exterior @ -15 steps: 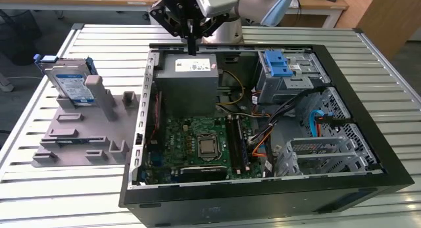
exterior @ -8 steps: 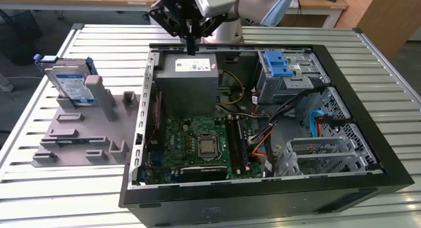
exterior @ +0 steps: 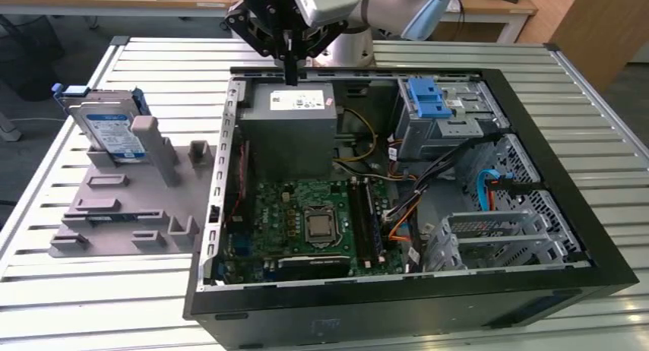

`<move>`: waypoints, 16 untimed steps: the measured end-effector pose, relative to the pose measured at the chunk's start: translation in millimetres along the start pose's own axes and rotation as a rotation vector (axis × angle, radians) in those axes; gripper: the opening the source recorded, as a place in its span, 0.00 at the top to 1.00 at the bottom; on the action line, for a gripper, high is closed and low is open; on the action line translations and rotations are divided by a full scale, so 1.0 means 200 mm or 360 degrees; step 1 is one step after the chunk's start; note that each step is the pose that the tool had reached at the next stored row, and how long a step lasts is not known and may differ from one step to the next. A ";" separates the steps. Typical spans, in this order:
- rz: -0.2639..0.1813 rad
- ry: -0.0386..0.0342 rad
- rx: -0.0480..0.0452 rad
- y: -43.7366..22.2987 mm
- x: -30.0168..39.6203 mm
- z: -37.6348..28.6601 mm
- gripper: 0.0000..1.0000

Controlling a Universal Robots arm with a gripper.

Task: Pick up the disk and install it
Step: 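Reach for the disk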

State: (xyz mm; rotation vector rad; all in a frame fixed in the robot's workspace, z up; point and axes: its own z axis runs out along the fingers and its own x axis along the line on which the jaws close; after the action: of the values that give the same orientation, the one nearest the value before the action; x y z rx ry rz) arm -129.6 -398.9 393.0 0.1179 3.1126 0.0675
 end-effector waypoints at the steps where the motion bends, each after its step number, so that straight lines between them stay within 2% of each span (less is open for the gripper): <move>1: 0.0000 0.0000 0.0000 0.000 0.002 0.000 0.89; 16: 0.0000 0.0001 0.0000 -0.002 0.025 0.003 0.89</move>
State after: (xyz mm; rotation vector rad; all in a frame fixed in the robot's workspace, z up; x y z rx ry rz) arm -134.6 -398.9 392.2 0.1180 3.1134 0.0676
